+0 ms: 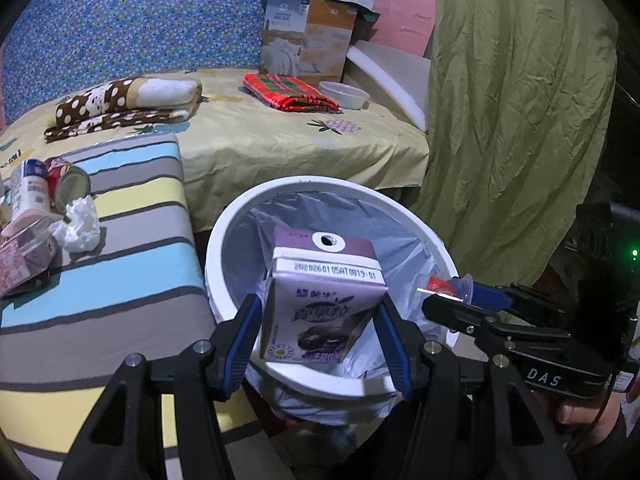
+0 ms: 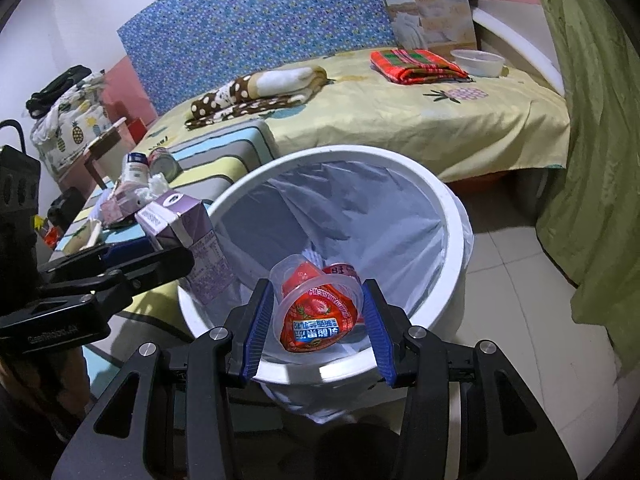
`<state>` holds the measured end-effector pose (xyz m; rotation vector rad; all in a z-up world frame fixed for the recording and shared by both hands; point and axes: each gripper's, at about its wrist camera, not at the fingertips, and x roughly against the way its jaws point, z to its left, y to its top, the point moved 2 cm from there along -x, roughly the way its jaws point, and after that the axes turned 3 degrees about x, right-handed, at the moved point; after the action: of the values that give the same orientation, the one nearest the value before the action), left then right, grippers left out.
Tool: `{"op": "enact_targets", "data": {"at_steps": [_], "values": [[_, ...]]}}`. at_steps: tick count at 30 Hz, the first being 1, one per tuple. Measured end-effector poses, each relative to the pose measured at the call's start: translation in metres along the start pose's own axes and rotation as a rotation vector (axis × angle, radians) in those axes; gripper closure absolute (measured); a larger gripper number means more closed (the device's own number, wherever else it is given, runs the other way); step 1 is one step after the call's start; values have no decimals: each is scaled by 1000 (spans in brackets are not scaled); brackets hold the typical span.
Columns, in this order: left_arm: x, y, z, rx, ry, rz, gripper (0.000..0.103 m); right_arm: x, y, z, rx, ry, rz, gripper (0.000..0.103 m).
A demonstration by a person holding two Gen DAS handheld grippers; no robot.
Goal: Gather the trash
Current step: 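Carry the carton and red cup over the bin and release both inside, then withdraw both open tools from the bin back toward the table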
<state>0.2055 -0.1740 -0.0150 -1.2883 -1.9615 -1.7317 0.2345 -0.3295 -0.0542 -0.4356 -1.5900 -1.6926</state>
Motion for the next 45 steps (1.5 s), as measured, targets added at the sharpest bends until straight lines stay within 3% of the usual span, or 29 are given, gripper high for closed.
{"op": "enact_targets", "data": {"at_steps": [6,7,9,20,45], "values": [[-6,4,0,-8,-19,-3,43,-3,2,-4,-2,-25,4,54],[-6,4,1,-6,-22,-4,42,-1,2,-5,-6,-28,-1,52],[-7,4,2,-3,-22,-8,40,-1,3,-5,-6,-31,-6,38],[11,-1,13,39,-21,-31,39,6,5,9,23,-14,-16,38],[90,-32,50,86,111,-129,40,34,6,84,163,45,-91,38]]}}
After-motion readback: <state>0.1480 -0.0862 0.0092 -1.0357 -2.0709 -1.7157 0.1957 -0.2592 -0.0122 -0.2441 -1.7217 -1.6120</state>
